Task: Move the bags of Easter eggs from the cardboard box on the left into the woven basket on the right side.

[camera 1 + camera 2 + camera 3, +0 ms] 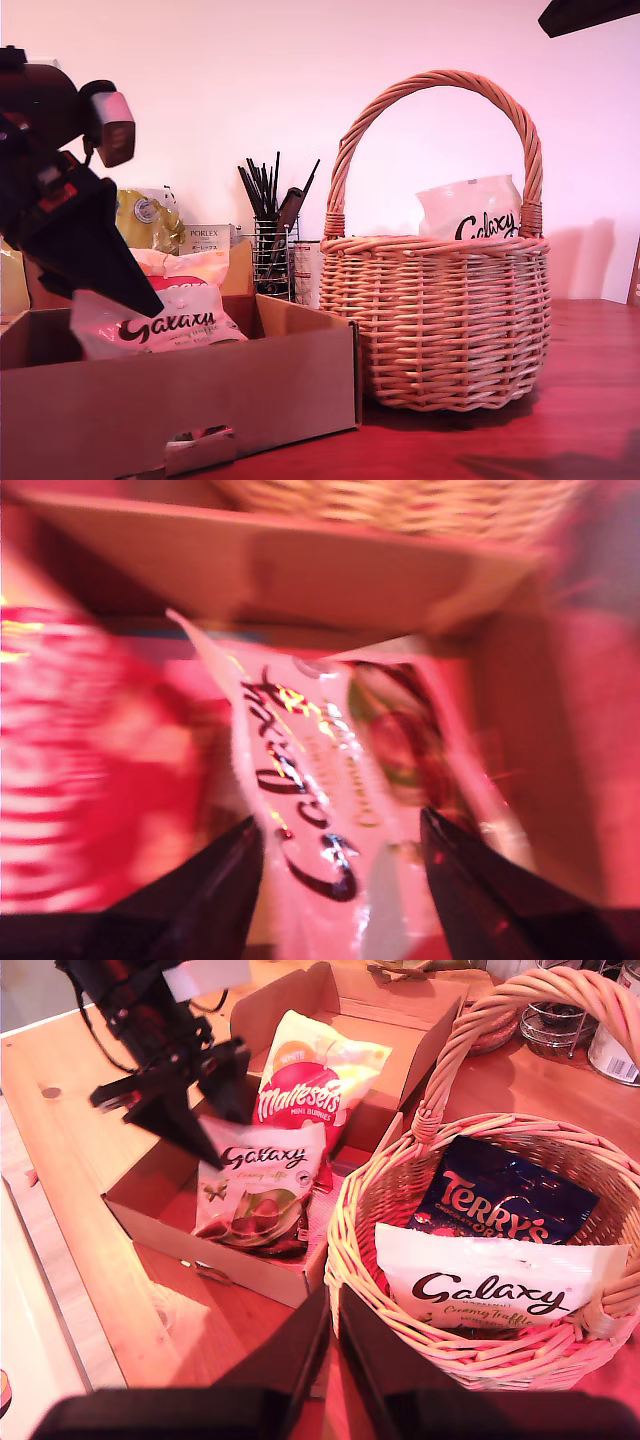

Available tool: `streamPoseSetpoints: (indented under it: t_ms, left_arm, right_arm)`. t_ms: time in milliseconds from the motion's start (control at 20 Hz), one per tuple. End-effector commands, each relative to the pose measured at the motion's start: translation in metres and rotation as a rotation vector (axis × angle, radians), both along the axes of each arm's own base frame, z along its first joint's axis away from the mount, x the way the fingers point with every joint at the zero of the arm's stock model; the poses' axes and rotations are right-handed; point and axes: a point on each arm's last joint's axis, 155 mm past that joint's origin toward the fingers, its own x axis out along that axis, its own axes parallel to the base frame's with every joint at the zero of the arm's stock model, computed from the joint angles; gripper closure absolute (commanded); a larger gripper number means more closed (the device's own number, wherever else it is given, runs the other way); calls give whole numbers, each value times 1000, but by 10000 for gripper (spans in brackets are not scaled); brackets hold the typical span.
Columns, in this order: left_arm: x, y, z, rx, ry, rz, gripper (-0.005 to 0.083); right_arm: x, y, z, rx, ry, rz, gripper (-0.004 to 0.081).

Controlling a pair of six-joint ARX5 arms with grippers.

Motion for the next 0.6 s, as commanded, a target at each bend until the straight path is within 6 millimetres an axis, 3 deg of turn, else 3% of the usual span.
streamPoseSetpoints:
  t_ms: [0,250,400,550]
  left_arm:
    - [-13,-9,-4,-23,65,-16,350]
    - [-11,-14,-12,42,12,-39,350]
    - [15,-2,-20,138,-99,17,350]
    - [22,-1,-24,140,-96,49,348]
  right_arm:
    - [-1,1,0,-1,-9,8,783]
    - [-1,1,0,-1,-8,8,783]
    - [-1,1,0,-1,-8,8,783]
    - [-1,1,0,0,-8,9,783]
